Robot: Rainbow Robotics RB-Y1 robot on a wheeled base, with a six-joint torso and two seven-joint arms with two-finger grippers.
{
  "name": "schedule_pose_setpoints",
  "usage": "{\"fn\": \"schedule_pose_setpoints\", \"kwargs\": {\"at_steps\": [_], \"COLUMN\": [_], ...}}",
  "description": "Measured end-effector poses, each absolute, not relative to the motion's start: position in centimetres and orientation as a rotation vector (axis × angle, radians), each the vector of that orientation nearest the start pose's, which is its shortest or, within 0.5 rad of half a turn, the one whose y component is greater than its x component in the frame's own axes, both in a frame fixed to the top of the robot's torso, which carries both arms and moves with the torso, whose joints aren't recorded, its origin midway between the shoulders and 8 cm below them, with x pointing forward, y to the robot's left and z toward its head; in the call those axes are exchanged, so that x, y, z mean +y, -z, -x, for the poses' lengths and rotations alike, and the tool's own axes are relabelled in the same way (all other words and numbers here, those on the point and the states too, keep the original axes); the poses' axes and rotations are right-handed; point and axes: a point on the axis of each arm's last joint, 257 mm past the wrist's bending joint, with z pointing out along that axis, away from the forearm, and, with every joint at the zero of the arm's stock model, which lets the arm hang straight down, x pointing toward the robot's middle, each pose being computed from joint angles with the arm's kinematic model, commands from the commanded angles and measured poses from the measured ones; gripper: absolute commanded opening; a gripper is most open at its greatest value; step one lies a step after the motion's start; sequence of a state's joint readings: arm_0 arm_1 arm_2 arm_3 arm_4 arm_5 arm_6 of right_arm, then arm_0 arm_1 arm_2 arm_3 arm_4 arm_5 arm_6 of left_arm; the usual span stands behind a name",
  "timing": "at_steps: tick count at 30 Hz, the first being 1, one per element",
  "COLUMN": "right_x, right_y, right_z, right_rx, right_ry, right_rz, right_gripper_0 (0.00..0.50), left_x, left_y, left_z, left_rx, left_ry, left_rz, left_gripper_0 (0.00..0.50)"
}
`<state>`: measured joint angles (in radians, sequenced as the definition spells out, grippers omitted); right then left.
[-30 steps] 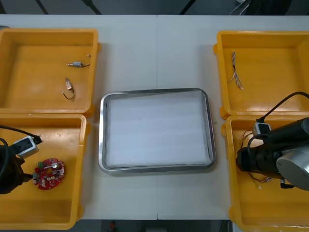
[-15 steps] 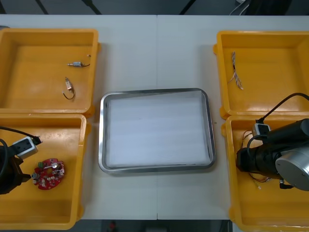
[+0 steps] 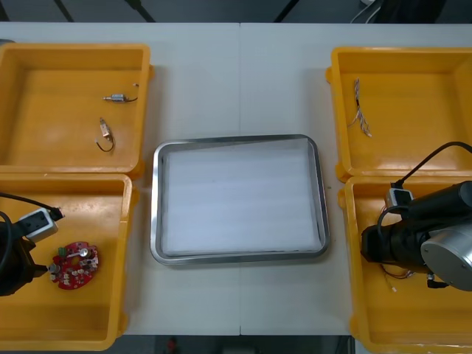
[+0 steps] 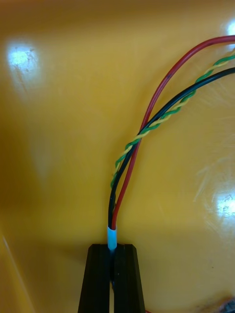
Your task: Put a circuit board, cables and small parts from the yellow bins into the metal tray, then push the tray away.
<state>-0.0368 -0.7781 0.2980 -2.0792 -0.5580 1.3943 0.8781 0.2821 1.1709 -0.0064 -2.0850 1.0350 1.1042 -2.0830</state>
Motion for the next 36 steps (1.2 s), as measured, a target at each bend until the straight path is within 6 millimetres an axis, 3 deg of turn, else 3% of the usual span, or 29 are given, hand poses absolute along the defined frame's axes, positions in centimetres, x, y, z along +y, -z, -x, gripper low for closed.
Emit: {"fn": "schedule_pose_setpoints", "kwargs": {"at_steps": [11, 18, 28, 36], "right_x": [-29.0, -30.4, -33.5, -35.4], "right_y": [30.8, 26.6, 20.5, 18.1], "right_z": [-36.9, -36.3, -35.1, -33.4], "right_rx": [2.743, 2.746, 2.72, 2.747], "right_ry": [-0.113, -0.135, -0.098, -0.036], "right_rz": [-0.166, -0.199, 0.009, 0.186], "right_gripper_0": [0.0, 0.0, 0.0, 0.0], "left_x": [38.0, 37.8, 37.7, 37.7], "left_y": [29.9, 31.4, 31.9, 31.8], "left_z": [-32.6, -32.2, -32.2, -32.4], "left_rx": [2.444, 2.449, 2.443, 2.433], "left_ry": [-0.127, -0.11, -0.109, -0.114], "left_rz": [-1.202, -1.198, -1.201, -1.197], "left_gripper_0": [0.5, 0.5, 0.5, 0.481]}}
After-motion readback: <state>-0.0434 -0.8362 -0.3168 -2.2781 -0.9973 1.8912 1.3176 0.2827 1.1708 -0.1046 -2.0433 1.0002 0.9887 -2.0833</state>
